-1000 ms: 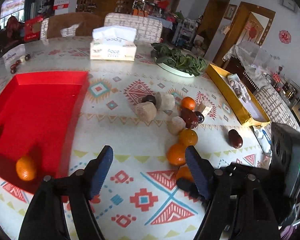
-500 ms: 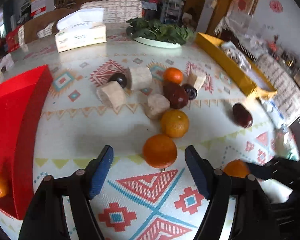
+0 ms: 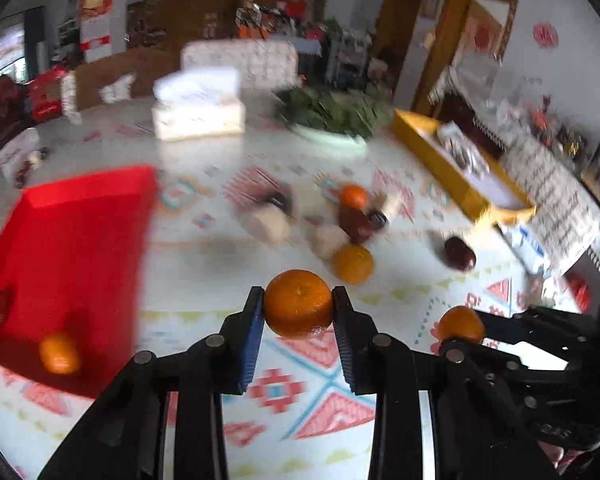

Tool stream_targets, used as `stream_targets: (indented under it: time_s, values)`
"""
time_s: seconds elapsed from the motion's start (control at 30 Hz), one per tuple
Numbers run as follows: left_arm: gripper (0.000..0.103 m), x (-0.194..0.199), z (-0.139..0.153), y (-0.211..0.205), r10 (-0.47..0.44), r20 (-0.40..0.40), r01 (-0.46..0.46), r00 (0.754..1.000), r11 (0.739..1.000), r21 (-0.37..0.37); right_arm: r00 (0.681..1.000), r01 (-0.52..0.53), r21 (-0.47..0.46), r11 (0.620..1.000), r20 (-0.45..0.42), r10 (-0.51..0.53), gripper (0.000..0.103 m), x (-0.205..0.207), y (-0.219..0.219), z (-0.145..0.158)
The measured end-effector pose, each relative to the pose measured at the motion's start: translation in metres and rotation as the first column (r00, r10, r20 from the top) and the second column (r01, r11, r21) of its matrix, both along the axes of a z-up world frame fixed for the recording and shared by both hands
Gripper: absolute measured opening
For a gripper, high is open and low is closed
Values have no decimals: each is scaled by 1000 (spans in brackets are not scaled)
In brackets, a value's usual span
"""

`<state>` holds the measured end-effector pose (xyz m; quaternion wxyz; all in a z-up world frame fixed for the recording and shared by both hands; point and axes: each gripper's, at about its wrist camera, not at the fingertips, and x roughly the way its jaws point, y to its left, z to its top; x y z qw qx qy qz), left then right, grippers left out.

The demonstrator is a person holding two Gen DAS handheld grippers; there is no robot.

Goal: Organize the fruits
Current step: 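Carry both oranges over the red tray and open both tools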

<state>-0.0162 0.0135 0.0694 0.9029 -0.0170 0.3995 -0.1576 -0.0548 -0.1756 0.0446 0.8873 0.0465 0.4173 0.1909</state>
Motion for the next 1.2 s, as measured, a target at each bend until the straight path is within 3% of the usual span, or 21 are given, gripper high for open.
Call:
stream_targets:
  time_s: [0.13,0.27,0.57,0.77,0.97,1.1,1.2]
  values:
    - [33,-4,24,58,104,53,-105,993,994,21,998,-64,24,998,20,63,37,5,33,16]
    - [33,4,30,113,216,71,-220,974,974,52,990,-141,51,989,30,139,37,19,80,29]
    - [33,37,-4,201,358,-14,-357,934,932,61,966,-260,67,963,-3,260,37,68,195,29]
    - [33,51,-27,213,373,-62,-369,926,927,59,962,-266,28,963,-57,268,37,103,248,7]
    - [34,55,-35,218,383,-75,-380,921,924,48,966,-252,-29,967,-74,249,38,121,267,-9]
    - [48,54,-33,220,393,-64,-391,917,920,39,969,-244,-51,969,-64,240,39,127,269,-10]
    - [50,51,-30,220,397,-60,-396,916,918,33,971,-234,-51,971,-59,231,39,130,268,-9]
